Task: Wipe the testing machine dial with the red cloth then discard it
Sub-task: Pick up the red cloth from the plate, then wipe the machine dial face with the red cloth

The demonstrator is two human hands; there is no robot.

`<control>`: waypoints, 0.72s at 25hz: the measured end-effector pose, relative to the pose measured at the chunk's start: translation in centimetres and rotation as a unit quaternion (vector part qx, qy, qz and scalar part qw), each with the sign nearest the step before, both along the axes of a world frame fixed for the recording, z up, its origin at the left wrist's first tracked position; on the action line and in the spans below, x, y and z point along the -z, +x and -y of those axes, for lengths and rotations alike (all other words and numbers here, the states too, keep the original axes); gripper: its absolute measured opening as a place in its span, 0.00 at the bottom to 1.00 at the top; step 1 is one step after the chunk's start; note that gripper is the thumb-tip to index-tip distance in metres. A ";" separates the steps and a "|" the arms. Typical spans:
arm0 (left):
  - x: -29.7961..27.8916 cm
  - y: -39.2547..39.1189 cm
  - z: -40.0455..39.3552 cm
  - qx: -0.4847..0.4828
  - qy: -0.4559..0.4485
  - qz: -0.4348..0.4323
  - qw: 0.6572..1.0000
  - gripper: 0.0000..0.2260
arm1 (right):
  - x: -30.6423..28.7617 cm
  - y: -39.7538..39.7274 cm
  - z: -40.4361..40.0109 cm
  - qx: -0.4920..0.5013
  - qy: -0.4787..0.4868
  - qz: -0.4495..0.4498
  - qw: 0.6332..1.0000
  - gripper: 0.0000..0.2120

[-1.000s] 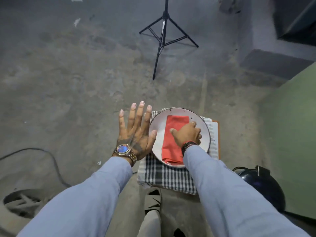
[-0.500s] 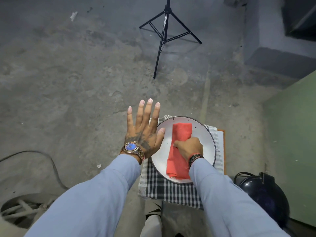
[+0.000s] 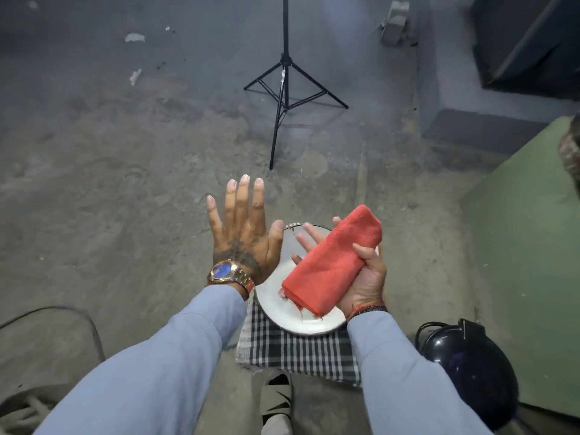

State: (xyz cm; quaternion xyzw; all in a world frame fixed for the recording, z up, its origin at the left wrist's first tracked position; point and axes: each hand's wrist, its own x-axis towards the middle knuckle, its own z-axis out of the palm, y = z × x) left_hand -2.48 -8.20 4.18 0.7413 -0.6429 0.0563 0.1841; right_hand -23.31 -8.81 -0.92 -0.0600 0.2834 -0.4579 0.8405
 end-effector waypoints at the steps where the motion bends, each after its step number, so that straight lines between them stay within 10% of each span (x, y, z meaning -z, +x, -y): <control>1: -1.0 0.2 0.0 -0.013 -0.007 -0.007 1.000 0.38 | -0.9 -0.2 -0.1 0.010 -0.026 0.034 0.999 0.32; 5: -5.9 -0.4 0.1 0.007 -0.028 0.024 0.999 0.37 | -5.5 -1.3 0.0 0.011 -0.122 0.087 0.989 0.50; 18: -36.4 -18.1 -1.3 0.208 -0.241 0.114 0.941 0.36 | -36.5 -18.3 -4.1 0.193 -0.309 -0.007 0.931 0.59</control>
